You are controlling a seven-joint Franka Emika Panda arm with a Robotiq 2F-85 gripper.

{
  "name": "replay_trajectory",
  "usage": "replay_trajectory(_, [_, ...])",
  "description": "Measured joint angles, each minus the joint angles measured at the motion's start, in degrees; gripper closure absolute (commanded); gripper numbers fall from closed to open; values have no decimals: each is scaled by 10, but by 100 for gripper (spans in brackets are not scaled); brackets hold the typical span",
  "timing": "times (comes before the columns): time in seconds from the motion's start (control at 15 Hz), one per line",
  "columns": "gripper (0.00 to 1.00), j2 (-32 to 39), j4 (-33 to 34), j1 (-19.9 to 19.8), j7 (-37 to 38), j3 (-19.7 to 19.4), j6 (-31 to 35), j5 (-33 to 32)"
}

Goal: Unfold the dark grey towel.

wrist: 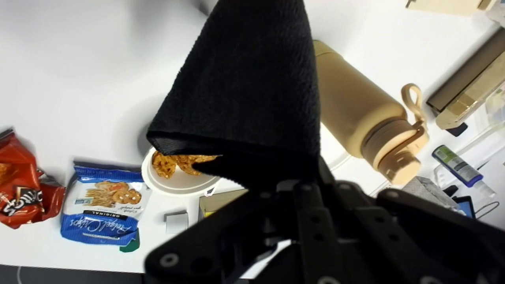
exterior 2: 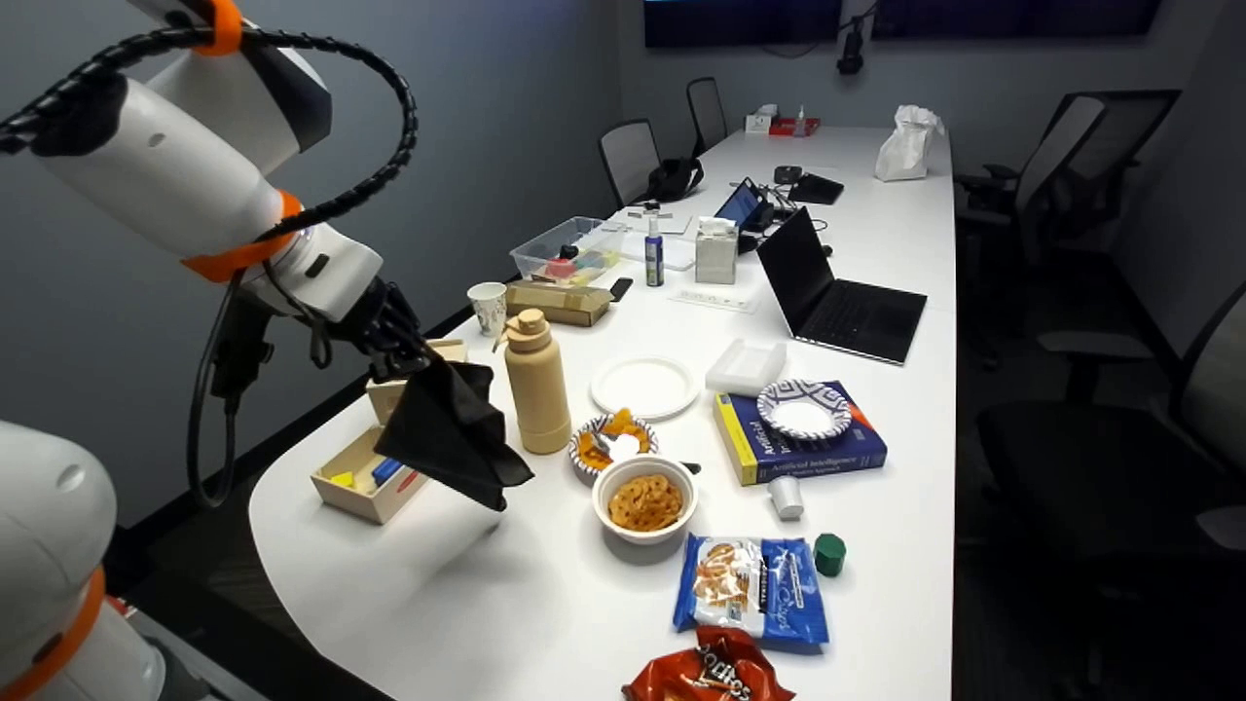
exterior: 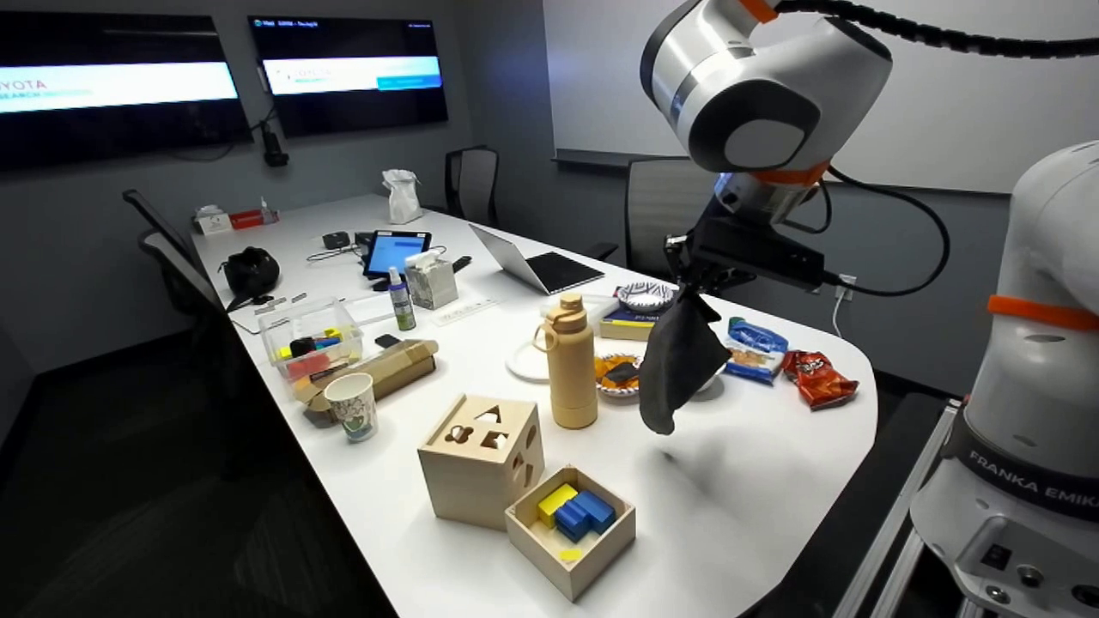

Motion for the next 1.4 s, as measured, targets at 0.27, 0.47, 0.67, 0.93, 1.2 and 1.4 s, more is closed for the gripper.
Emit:
replay_trajectory(0.27, [99,5,-1,27,-47,-71,-25,2])
replay_trajectory(0.47, [99,12,0,71,-64,-90,-40,2])
replay_trajectory(0.67, [99,17,0,123,-69,-107,-60,2])
replay_trajectory(0.93, [99,30,0,159,-70,-158,-83,0])
replay_trajectory(1.2, [99,61,7,138,-69,-197,-83,-3])
replay_trajectory(1.4, [99,93,21,102,-66,-201,-76,-4])
